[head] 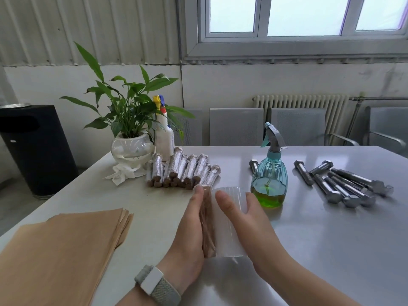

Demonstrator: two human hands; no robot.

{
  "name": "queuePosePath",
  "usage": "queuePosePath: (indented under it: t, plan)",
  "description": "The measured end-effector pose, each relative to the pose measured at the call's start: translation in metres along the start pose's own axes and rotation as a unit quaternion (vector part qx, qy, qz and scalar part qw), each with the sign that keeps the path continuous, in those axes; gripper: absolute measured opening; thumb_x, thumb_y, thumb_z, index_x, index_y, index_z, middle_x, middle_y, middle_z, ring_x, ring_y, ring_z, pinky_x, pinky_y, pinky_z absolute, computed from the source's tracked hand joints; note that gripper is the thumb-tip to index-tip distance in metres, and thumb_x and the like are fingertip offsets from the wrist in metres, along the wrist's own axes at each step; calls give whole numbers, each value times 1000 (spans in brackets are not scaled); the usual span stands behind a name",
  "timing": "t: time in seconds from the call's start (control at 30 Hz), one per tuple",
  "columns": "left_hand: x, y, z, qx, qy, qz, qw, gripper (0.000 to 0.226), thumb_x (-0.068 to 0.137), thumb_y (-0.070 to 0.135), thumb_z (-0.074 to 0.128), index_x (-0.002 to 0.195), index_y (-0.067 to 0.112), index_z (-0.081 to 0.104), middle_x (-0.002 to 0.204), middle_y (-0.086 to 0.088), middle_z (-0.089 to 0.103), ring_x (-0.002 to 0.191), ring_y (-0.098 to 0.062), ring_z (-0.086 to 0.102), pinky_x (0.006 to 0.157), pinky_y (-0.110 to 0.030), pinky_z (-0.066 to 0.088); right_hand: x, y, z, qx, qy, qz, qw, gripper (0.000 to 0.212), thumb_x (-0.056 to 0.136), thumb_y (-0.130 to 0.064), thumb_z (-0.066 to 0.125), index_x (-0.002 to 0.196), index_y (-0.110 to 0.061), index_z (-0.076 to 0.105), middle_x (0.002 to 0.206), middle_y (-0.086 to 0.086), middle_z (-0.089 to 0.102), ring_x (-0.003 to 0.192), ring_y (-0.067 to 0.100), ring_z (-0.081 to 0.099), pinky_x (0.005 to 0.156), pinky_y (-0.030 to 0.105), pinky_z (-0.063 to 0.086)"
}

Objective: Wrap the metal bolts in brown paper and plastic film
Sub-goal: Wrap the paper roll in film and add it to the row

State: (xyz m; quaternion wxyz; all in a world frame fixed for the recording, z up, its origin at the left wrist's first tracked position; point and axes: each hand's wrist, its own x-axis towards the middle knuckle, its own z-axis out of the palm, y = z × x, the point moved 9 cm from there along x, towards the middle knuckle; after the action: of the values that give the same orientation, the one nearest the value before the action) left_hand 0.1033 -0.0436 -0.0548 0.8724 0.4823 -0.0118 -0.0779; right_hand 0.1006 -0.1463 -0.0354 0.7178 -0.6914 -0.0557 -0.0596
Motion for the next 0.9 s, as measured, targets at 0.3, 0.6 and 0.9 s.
queuePosePath:
  t: [0.3,0.6,0.9]
  plan:
    - [6,-4,-8,-8,43,-11,999,60,94,55,43,95,6,78,101,-17,74,87,-26,74,59,-32,58,0,13,4,59,4,49,997,65,77,-76,43,104,-22,67,101,0,73,96,18,70,92,49,54]
    - [6,8,-17,45,35,42,997,61,84,45,66,118,-5,58,106,-26,70,93,-35,70,70,-37,58,-5,5,11,80,-76,56,992,58,78,-65,64,107,-16,71,103,8,75,97,25,71,90,47,56]
    - [2,1,-12,-50,22,44,998,43,77,40,76,106,11,63,95,-12,73,88,-27,72,70,-38,57,-5,6,-2,-42,19,-2,999,76,59,-89,55,96,-24,67,90,-6,73,85,8,70,81,37,57]
